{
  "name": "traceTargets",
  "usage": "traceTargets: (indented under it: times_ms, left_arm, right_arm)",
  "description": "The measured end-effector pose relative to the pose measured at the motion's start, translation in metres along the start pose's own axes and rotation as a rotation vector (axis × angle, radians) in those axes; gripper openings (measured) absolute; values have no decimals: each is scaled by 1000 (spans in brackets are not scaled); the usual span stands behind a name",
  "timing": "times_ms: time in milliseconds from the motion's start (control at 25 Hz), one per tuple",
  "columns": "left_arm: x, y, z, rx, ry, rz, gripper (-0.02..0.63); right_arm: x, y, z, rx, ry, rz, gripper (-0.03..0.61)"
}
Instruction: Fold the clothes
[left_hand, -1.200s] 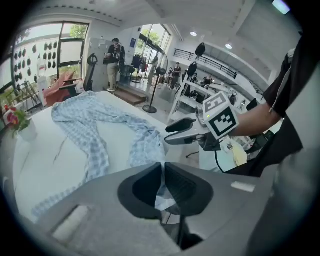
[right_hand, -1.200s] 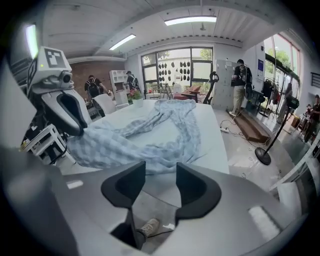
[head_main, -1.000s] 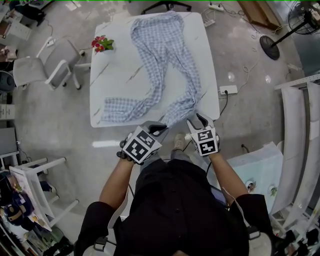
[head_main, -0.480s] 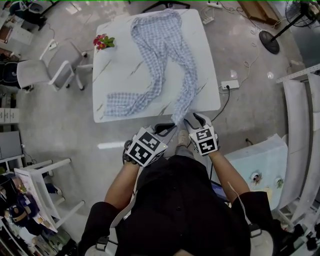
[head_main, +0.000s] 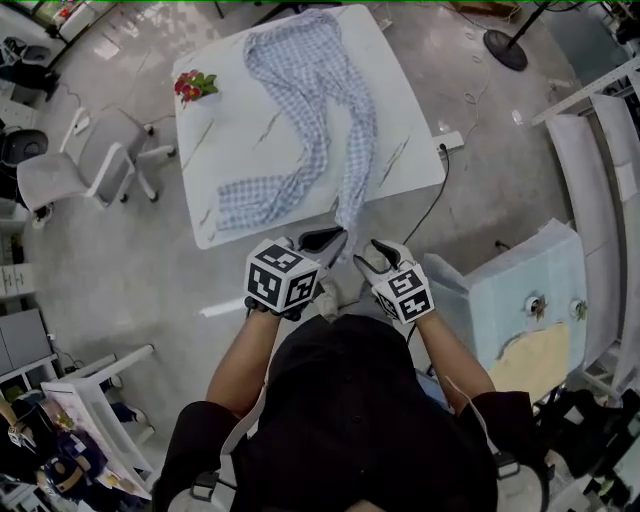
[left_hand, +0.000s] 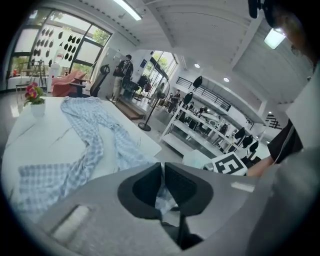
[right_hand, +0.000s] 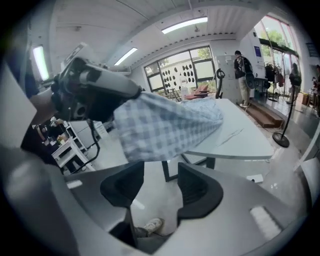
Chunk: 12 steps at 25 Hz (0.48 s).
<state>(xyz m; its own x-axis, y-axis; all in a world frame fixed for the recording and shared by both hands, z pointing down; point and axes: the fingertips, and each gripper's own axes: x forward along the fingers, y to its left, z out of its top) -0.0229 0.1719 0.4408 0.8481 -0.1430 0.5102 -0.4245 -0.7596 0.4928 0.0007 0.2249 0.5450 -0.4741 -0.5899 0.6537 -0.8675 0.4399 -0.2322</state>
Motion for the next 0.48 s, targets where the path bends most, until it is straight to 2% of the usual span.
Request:
traceTargets:
  times_ms: [160,360,480]
  left_arm:
    - [-4,8,-3,23,15,-15,31]
    - [-12,5,-1,23,2,-31,32]
    - [-16,3,1,12,-12,-47,32]
  right_arm:
    - [12,42,-5,-7,4,52,254]
    - [25,63,3,54,-33,41,273]
    - [36,61,10,102,-74,-1,272]
